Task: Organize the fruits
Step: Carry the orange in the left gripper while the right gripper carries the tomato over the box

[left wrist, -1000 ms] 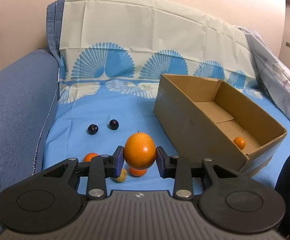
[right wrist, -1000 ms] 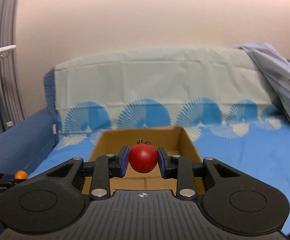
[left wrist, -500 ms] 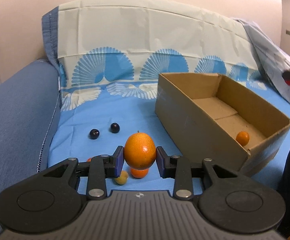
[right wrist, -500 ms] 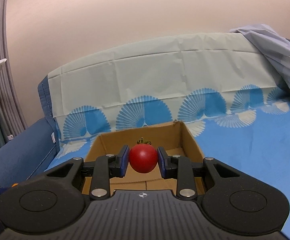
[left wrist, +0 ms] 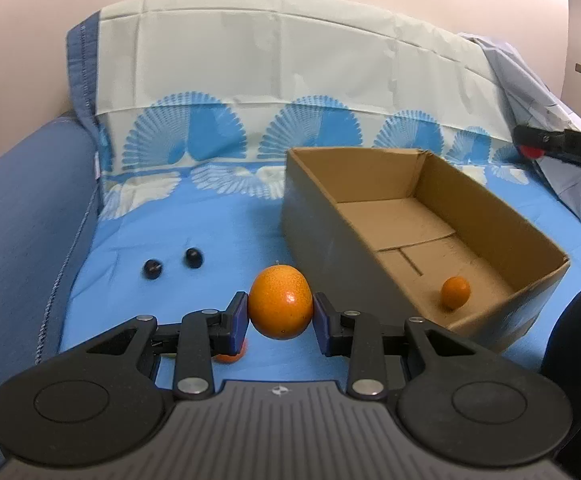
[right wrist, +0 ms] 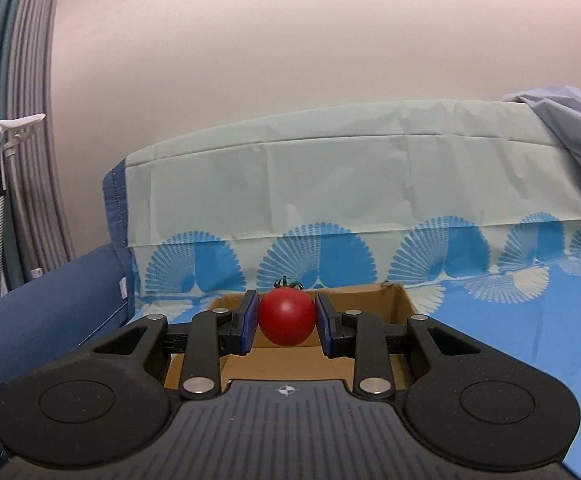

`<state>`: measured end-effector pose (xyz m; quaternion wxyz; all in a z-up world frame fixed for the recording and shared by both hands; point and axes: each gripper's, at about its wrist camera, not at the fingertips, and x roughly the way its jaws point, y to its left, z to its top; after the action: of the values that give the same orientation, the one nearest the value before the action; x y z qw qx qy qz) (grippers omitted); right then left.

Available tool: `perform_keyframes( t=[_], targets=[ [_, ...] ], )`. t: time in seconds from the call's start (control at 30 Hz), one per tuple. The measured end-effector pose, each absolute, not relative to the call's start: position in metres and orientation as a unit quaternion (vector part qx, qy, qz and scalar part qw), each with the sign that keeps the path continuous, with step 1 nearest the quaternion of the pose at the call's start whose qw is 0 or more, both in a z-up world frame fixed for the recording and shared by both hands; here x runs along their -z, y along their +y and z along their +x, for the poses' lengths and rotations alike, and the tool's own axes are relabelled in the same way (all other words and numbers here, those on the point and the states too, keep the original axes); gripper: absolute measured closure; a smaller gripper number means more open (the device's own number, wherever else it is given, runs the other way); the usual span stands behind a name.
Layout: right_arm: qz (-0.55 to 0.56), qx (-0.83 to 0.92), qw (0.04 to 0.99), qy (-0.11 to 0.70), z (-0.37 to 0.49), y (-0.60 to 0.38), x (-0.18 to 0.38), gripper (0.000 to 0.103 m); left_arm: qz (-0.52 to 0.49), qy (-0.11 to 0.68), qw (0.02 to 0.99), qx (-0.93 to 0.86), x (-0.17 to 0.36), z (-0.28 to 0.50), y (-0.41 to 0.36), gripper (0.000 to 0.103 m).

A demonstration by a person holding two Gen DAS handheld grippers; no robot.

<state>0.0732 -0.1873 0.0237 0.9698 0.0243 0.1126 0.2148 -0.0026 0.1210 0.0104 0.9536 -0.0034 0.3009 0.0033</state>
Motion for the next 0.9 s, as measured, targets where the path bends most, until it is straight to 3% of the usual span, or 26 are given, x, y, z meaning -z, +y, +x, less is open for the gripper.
perform_keyframes(
  t=[0.37,0.9],
  targets=[
    [0.148,-0.223,0.952,0.147,0.104,-0.212,-0.014,0.071,0.014,0.278,0.960,0.044,-0.031,0.044,0.056,0.065],
    [0.134,-0.219,0.954,0.157,0.107,-0.205,-0.012,0.071,0.007,0.287,0.957,0.044,-0.036,0.118,0.006,0.065]
  ],
)
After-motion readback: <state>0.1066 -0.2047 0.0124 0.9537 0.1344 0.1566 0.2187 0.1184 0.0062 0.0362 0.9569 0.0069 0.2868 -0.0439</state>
